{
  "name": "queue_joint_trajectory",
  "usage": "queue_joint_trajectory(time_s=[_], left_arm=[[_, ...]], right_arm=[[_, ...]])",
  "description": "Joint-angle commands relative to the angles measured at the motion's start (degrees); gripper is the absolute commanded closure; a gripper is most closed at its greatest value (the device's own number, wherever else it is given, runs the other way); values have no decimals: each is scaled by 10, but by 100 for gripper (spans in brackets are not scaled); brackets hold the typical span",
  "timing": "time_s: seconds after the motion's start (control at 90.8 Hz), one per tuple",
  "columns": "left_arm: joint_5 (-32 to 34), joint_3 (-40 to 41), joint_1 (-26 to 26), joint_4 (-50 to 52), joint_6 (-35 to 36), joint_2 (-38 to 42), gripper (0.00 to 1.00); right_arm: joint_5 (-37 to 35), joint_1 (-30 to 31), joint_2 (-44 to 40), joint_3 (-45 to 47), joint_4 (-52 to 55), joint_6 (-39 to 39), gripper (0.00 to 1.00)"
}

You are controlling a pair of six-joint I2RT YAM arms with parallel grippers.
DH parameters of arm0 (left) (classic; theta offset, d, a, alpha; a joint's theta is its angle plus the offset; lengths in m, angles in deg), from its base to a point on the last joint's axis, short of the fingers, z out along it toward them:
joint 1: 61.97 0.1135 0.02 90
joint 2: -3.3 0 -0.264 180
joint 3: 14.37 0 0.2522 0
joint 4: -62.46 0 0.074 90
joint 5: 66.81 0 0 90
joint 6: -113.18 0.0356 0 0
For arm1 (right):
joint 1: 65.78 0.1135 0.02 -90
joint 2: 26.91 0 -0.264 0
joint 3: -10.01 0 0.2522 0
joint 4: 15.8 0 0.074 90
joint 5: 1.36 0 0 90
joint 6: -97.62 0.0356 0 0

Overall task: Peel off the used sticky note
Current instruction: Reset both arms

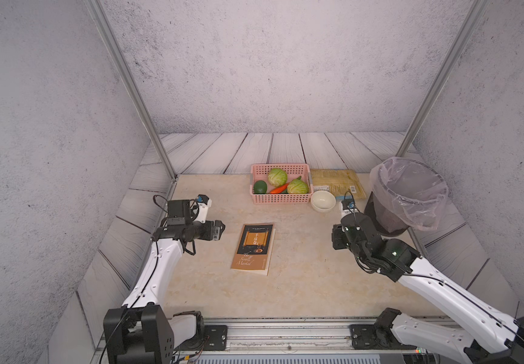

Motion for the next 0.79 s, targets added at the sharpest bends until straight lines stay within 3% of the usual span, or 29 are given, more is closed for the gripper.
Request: queue_joint_trajectory(time_s=[0.0,0.044,0.099,0.341,0.517,0.617,0.705,0.782], left_arm=[[58,89,8,-209,-38,20,2],[66,132,9,-292,-40,23,2],[73,175,8,-380,-40,19,2],[92,268,7,-659,-42,-67,2],[135,272,4,-719,-52,-155,2],[129,273,4,-814,-55,-220,2],[137,225,4,-672,-51,-189,2],[153,218,0,-688,-56,-207,2]], right_arm=[[-146,-36,-30,49,-28,-34,54],[-150,-60,-44,66,-44,-40,44],[-141,-86,-59,91,-76,-51,38],[-74,-196,-58,172,-210,-124,35],[-14,-260,-23,215,-307,-149,34],[19,-285,5,251,-395,-178,33],[29,-301,46,277,-483,-193,33],[37,-305,97,300,-569,-214,33]])
